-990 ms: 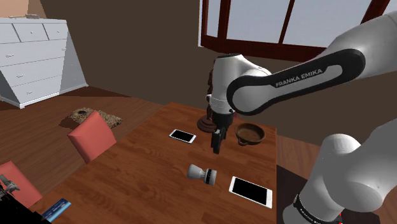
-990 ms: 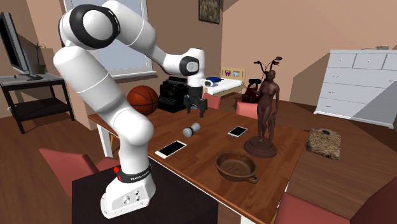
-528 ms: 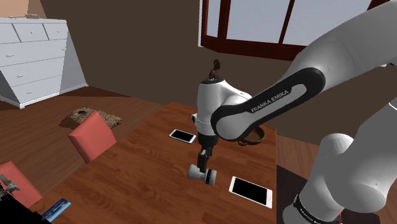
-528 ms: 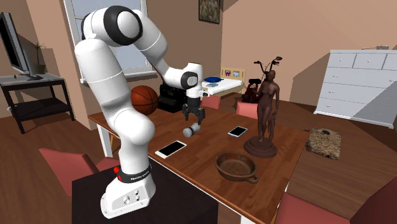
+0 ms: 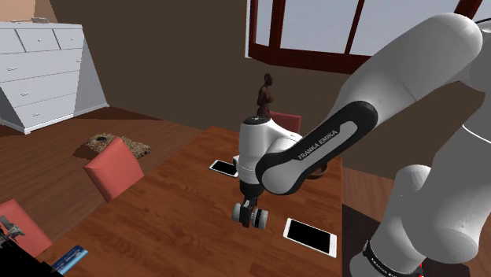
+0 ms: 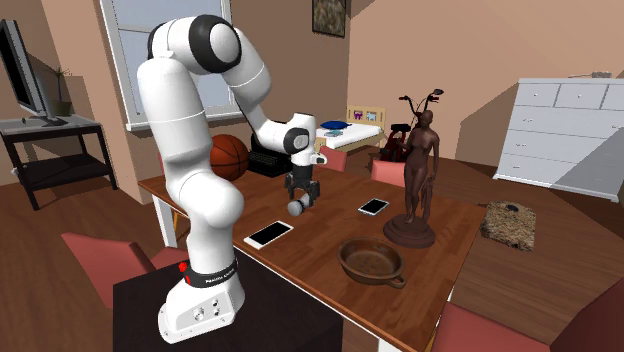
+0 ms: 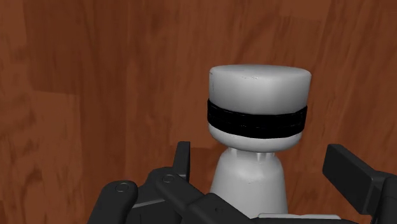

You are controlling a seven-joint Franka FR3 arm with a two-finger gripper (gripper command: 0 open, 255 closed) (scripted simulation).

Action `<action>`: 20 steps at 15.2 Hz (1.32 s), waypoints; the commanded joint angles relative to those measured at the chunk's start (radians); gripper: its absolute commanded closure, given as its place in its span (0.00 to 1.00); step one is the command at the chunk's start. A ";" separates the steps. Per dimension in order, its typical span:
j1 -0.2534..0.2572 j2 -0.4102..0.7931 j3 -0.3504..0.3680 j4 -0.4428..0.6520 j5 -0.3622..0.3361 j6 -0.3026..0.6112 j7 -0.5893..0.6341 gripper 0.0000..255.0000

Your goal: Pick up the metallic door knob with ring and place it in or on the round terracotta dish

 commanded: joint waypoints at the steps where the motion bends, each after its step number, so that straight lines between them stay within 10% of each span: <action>1: 0.000 0.022 0.002 -0.006 -0.002 0.029 0.002 0.00; 8: 0.000 0.022 0.002 -0.006 -0.002 0.029 0.002 0.00; 9: 0.000 0.022 0.002 -0.006 -0.002 0.029 0.002 1.00; 20: 0.000 -0.003 0.000 0.001 0.000 -0.004 0.001 1.00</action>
